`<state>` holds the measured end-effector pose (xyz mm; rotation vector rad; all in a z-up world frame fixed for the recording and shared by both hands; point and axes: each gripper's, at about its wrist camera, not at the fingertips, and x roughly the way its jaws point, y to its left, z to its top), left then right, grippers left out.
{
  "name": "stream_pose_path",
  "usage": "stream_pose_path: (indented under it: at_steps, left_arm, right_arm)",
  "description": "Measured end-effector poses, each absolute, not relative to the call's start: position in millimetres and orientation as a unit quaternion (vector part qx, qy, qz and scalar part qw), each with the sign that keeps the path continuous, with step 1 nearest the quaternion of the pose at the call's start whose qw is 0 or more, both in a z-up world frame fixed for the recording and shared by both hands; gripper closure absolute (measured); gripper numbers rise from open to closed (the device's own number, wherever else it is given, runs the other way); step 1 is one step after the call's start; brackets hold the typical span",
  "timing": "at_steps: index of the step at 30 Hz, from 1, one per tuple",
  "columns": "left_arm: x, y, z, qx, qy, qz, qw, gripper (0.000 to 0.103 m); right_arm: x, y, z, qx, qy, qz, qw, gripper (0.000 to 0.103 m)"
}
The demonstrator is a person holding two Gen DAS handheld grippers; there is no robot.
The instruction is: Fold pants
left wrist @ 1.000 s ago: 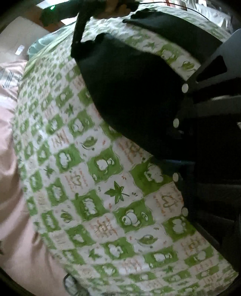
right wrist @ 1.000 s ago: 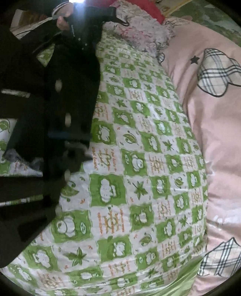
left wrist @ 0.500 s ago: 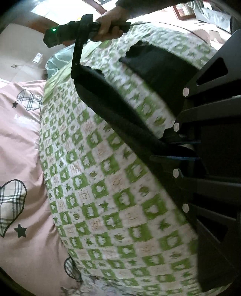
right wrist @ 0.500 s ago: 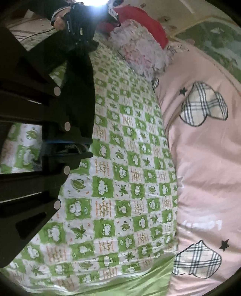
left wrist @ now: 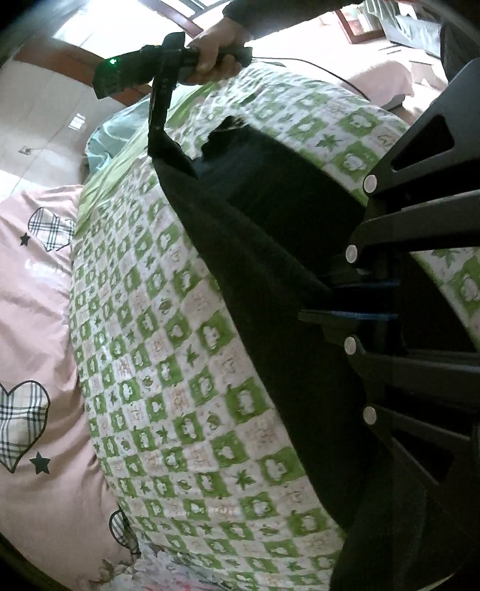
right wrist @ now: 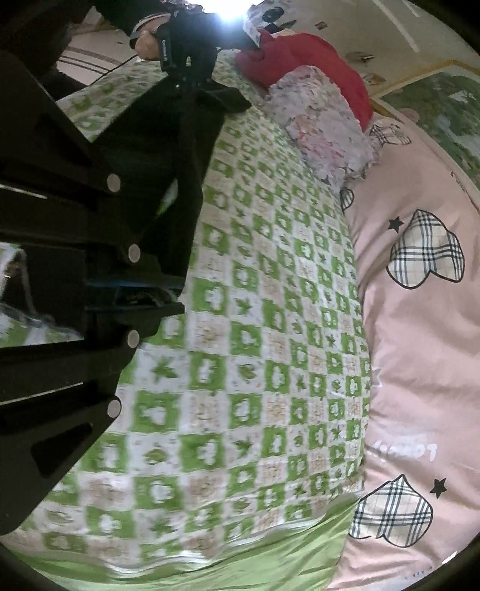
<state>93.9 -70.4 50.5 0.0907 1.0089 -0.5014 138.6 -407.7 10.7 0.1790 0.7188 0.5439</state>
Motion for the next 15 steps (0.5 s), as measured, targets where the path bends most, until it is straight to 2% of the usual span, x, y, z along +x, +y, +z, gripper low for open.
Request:
stream_pose_path:
  at_steps: [15]
  left_arm:
    - [55.4, -73.0, 24.2, 0.018, 0.496, -0.245, 0.833, 0.095]
  right_arm:
    - [92.0, -413.0, -28.0, 0.087, 0.377, 0.265, 0.883, 0.096]
